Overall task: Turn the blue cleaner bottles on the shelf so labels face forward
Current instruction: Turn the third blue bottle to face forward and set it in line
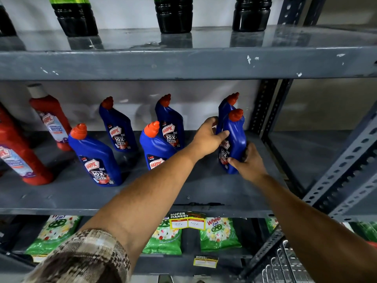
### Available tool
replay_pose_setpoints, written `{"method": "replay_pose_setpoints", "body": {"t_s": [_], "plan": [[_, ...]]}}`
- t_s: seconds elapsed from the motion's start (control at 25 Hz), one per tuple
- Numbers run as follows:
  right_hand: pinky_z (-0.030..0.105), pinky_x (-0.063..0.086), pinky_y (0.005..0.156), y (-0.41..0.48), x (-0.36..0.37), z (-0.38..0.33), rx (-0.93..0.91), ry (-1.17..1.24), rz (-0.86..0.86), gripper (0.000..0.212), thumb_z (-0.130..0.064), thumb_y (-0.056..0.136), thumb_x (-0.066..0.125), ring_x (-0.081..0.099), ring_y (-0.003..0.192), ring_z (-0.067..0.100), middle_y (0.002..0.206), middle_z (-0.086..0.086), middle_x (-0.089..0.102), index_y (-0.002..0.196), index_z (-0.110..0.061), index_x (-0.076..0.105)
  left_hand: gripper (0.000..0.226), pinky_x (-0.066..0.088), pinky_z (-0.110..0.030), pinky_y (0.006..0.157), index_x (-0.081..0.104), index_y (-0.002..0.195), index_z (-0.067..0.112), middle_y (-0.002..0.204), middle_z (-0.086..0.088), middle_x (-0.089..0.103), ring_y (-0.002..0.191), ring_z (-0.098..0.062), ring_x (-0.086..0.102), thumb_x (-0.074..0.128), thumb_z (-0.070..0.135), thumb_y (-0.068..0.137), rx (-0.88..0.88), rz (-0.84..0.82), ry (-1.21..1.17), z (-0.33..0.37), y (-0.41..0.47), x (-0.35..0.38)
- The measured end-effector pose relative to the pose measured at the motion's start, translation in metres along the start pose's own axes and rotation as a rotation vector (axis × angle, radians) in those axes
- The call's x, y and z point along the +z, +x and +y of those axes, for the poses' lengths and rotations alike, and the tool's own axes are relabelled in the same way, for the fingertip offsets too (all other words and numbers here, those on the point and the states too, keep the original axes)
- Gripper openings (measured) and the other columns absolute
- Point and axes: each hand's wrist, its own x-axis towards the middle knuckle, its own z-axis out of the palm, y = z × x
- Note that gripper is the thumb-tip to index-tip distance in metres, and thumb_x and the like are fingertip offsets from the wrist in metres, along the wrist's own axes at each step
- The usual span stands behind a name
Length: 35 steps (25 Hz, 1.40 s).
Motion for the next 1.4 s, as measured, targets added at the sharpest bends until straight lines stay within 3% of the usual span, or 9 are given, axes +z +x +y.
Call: {"method": "replay_pose_setpoints", "body": {"t_s": [0.12,0.28,0.36,0.48,0.88,1.16,1.4], "plan": [[0.039,0.053,0.088,0.007,-0.008,0.004,0.013,0.025,-0.040,0.053,-0.014,0.071,0.077,0.066,0.102,0.022,0.103,-0.006,0.066,0.112,-0.034,0.052,0.035,0.051,-0.039,0.093,0.054,0.119,0.014,0.110,-0.002,0.067,0.105,-0.021,0.063,0.064,0.012,0.085,0.000,-0.096,0.009,0.004,0.004,-0.001],[0.047,0.051,0.096,0.008,-0.011,0.012,0.036,0.130,-0.050,0.057,-0.003,0.077,0.071,0.064,0.108,0.024,0.115,0.005,0.067,0.127,-0.018,0.049,0.033,0.052,-0.040,0.092,0.056,0.119,0.016,0.106,-0.006,0.069,0.098,-0.019,0.065,0.064,0.013,0.086,0.009,-0.059,0.044,0.005,0.002,-0.006],[0.045,0.051,0.096,0.006,-0.010,0.014,0.021,0.117,-0.043,0.051,-0.004,0.081,0.068,0.064,0.110,0.025,0.115,0.004,0.066,0.127,-0.017,0.050,0.033,0.053,-0.038,0.091,0.057,0.119,0.013,0.101,-0.004,0.069,0.094,-0.016,0.065,0.064,0.014,0.087,0.008,-0.052,0.062,0.004,0.000,-0.011],[0.042,0.050,0.098,-0.001,-0.009,0.014,-0.017,0.067,-0.056,0.047,-0.012,0.088,0.064,0.064,0.111,0.020,0.119,0.001,0.067,0.132,-0.021,0.051,0.033,0.051,-0.039,0.095,0.056,0.118,0.010,0.112,-0.009,0.068,0.103,-0.020,0.064,0.065,0.015,0.086,-0.014,-0.042,0.040,0.002,-0.005,-0.011],[0.050,0.046,0.103,-0.033,-0.014,0.016,-0.045,0.074,-0.099,0.046,-0.026,0.093,0.058,0.059,0.120,0.019,0.130,0.002,0.062,0.137,-0.026,0.047,0.031,0.051,-0.043,0.097,0.057,0.115,0.014,0.110,-0.009,0.069,0.103,-0.018,0.065,0.066,0.017,0.086,0.001,-0.108,0.038,0.004,-0.033,-0.016],[0.043,0.048,0.102,-0.063,-0.018,0.011,-0.068,0.093,-0.140,0.044,-0.024,0.095,0.056,0.059,0.118,0.010,0.129,-0.004,0.063,0.137,-0.033,0.046,0.033,0.051,-0.045,0.097,0.057,0.115,0.017,0.109,-0.006,0.069,0.101,-0.017,0.065,0.068,0.023,0.084,0.018,-0.136,0.144,0.005,-0.055,-0.020],[0.044,0.046,0.105,-0.069,-0.018,0.007,-0.029,0.130,-0.152,0.049,-0.020,0.095,0.055,0.056,0.123,0.012,0.135,-0.001,0.060,0.142,-0.026,0.041,0.036,0.050,-0.043,0.099,0.054,0.120,0.013,0.113,-0.007,0.068,0.104,-0.018,0.064,0.065,0.020,0.086,0.001,-0.103,0.141,0.009,-0.066,-0.015]]}}
